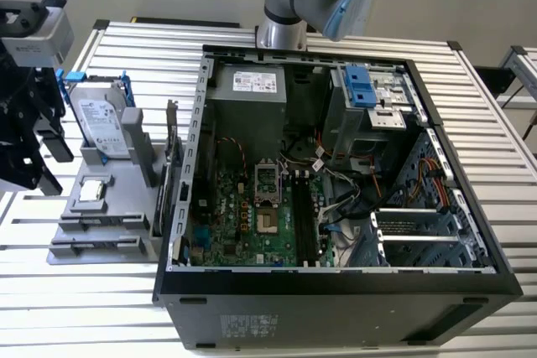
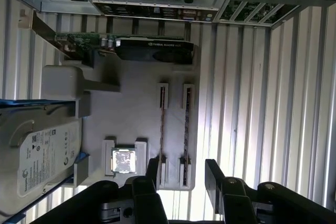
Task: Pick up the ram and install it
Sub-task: 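Pick up the ram and move it above insertion slot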
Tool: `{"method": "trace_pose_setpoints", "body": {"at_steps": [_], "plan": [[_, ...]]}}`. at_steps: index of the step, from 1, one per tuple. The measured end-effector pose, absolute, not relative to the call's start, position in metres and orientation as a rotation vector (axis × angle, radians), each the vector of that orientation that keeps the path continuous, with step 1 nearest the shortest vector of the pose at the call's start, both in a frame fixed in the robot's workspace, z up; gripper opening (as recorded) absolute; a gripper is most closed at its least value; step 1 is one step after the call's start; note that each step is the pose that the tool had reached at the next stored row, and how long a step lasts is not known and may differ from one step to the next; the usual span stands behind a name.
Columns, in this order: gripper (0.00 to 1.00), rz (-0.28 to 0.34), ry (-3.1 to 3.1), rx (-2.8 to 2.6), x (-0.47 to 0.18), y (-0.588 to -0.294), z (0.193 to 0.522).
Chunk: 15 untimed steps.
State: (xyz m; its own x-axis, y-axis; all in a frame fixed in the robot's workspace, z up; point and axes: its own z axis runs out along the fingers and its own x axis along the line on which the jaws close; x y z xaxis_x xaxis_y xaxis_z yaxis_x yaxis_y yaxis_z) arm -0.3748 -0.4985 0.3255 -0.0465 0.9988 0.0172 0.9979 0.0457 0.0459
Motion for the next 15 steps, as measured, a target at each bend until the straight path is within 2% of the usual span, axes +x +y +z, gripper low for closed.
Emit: {"method": "trace_pose_setpoints", "body": {"at_steps": [15], "plan": [[1.00,0.070,2.258,2.156,-0.3748,-0.4984,0.3197]]}}
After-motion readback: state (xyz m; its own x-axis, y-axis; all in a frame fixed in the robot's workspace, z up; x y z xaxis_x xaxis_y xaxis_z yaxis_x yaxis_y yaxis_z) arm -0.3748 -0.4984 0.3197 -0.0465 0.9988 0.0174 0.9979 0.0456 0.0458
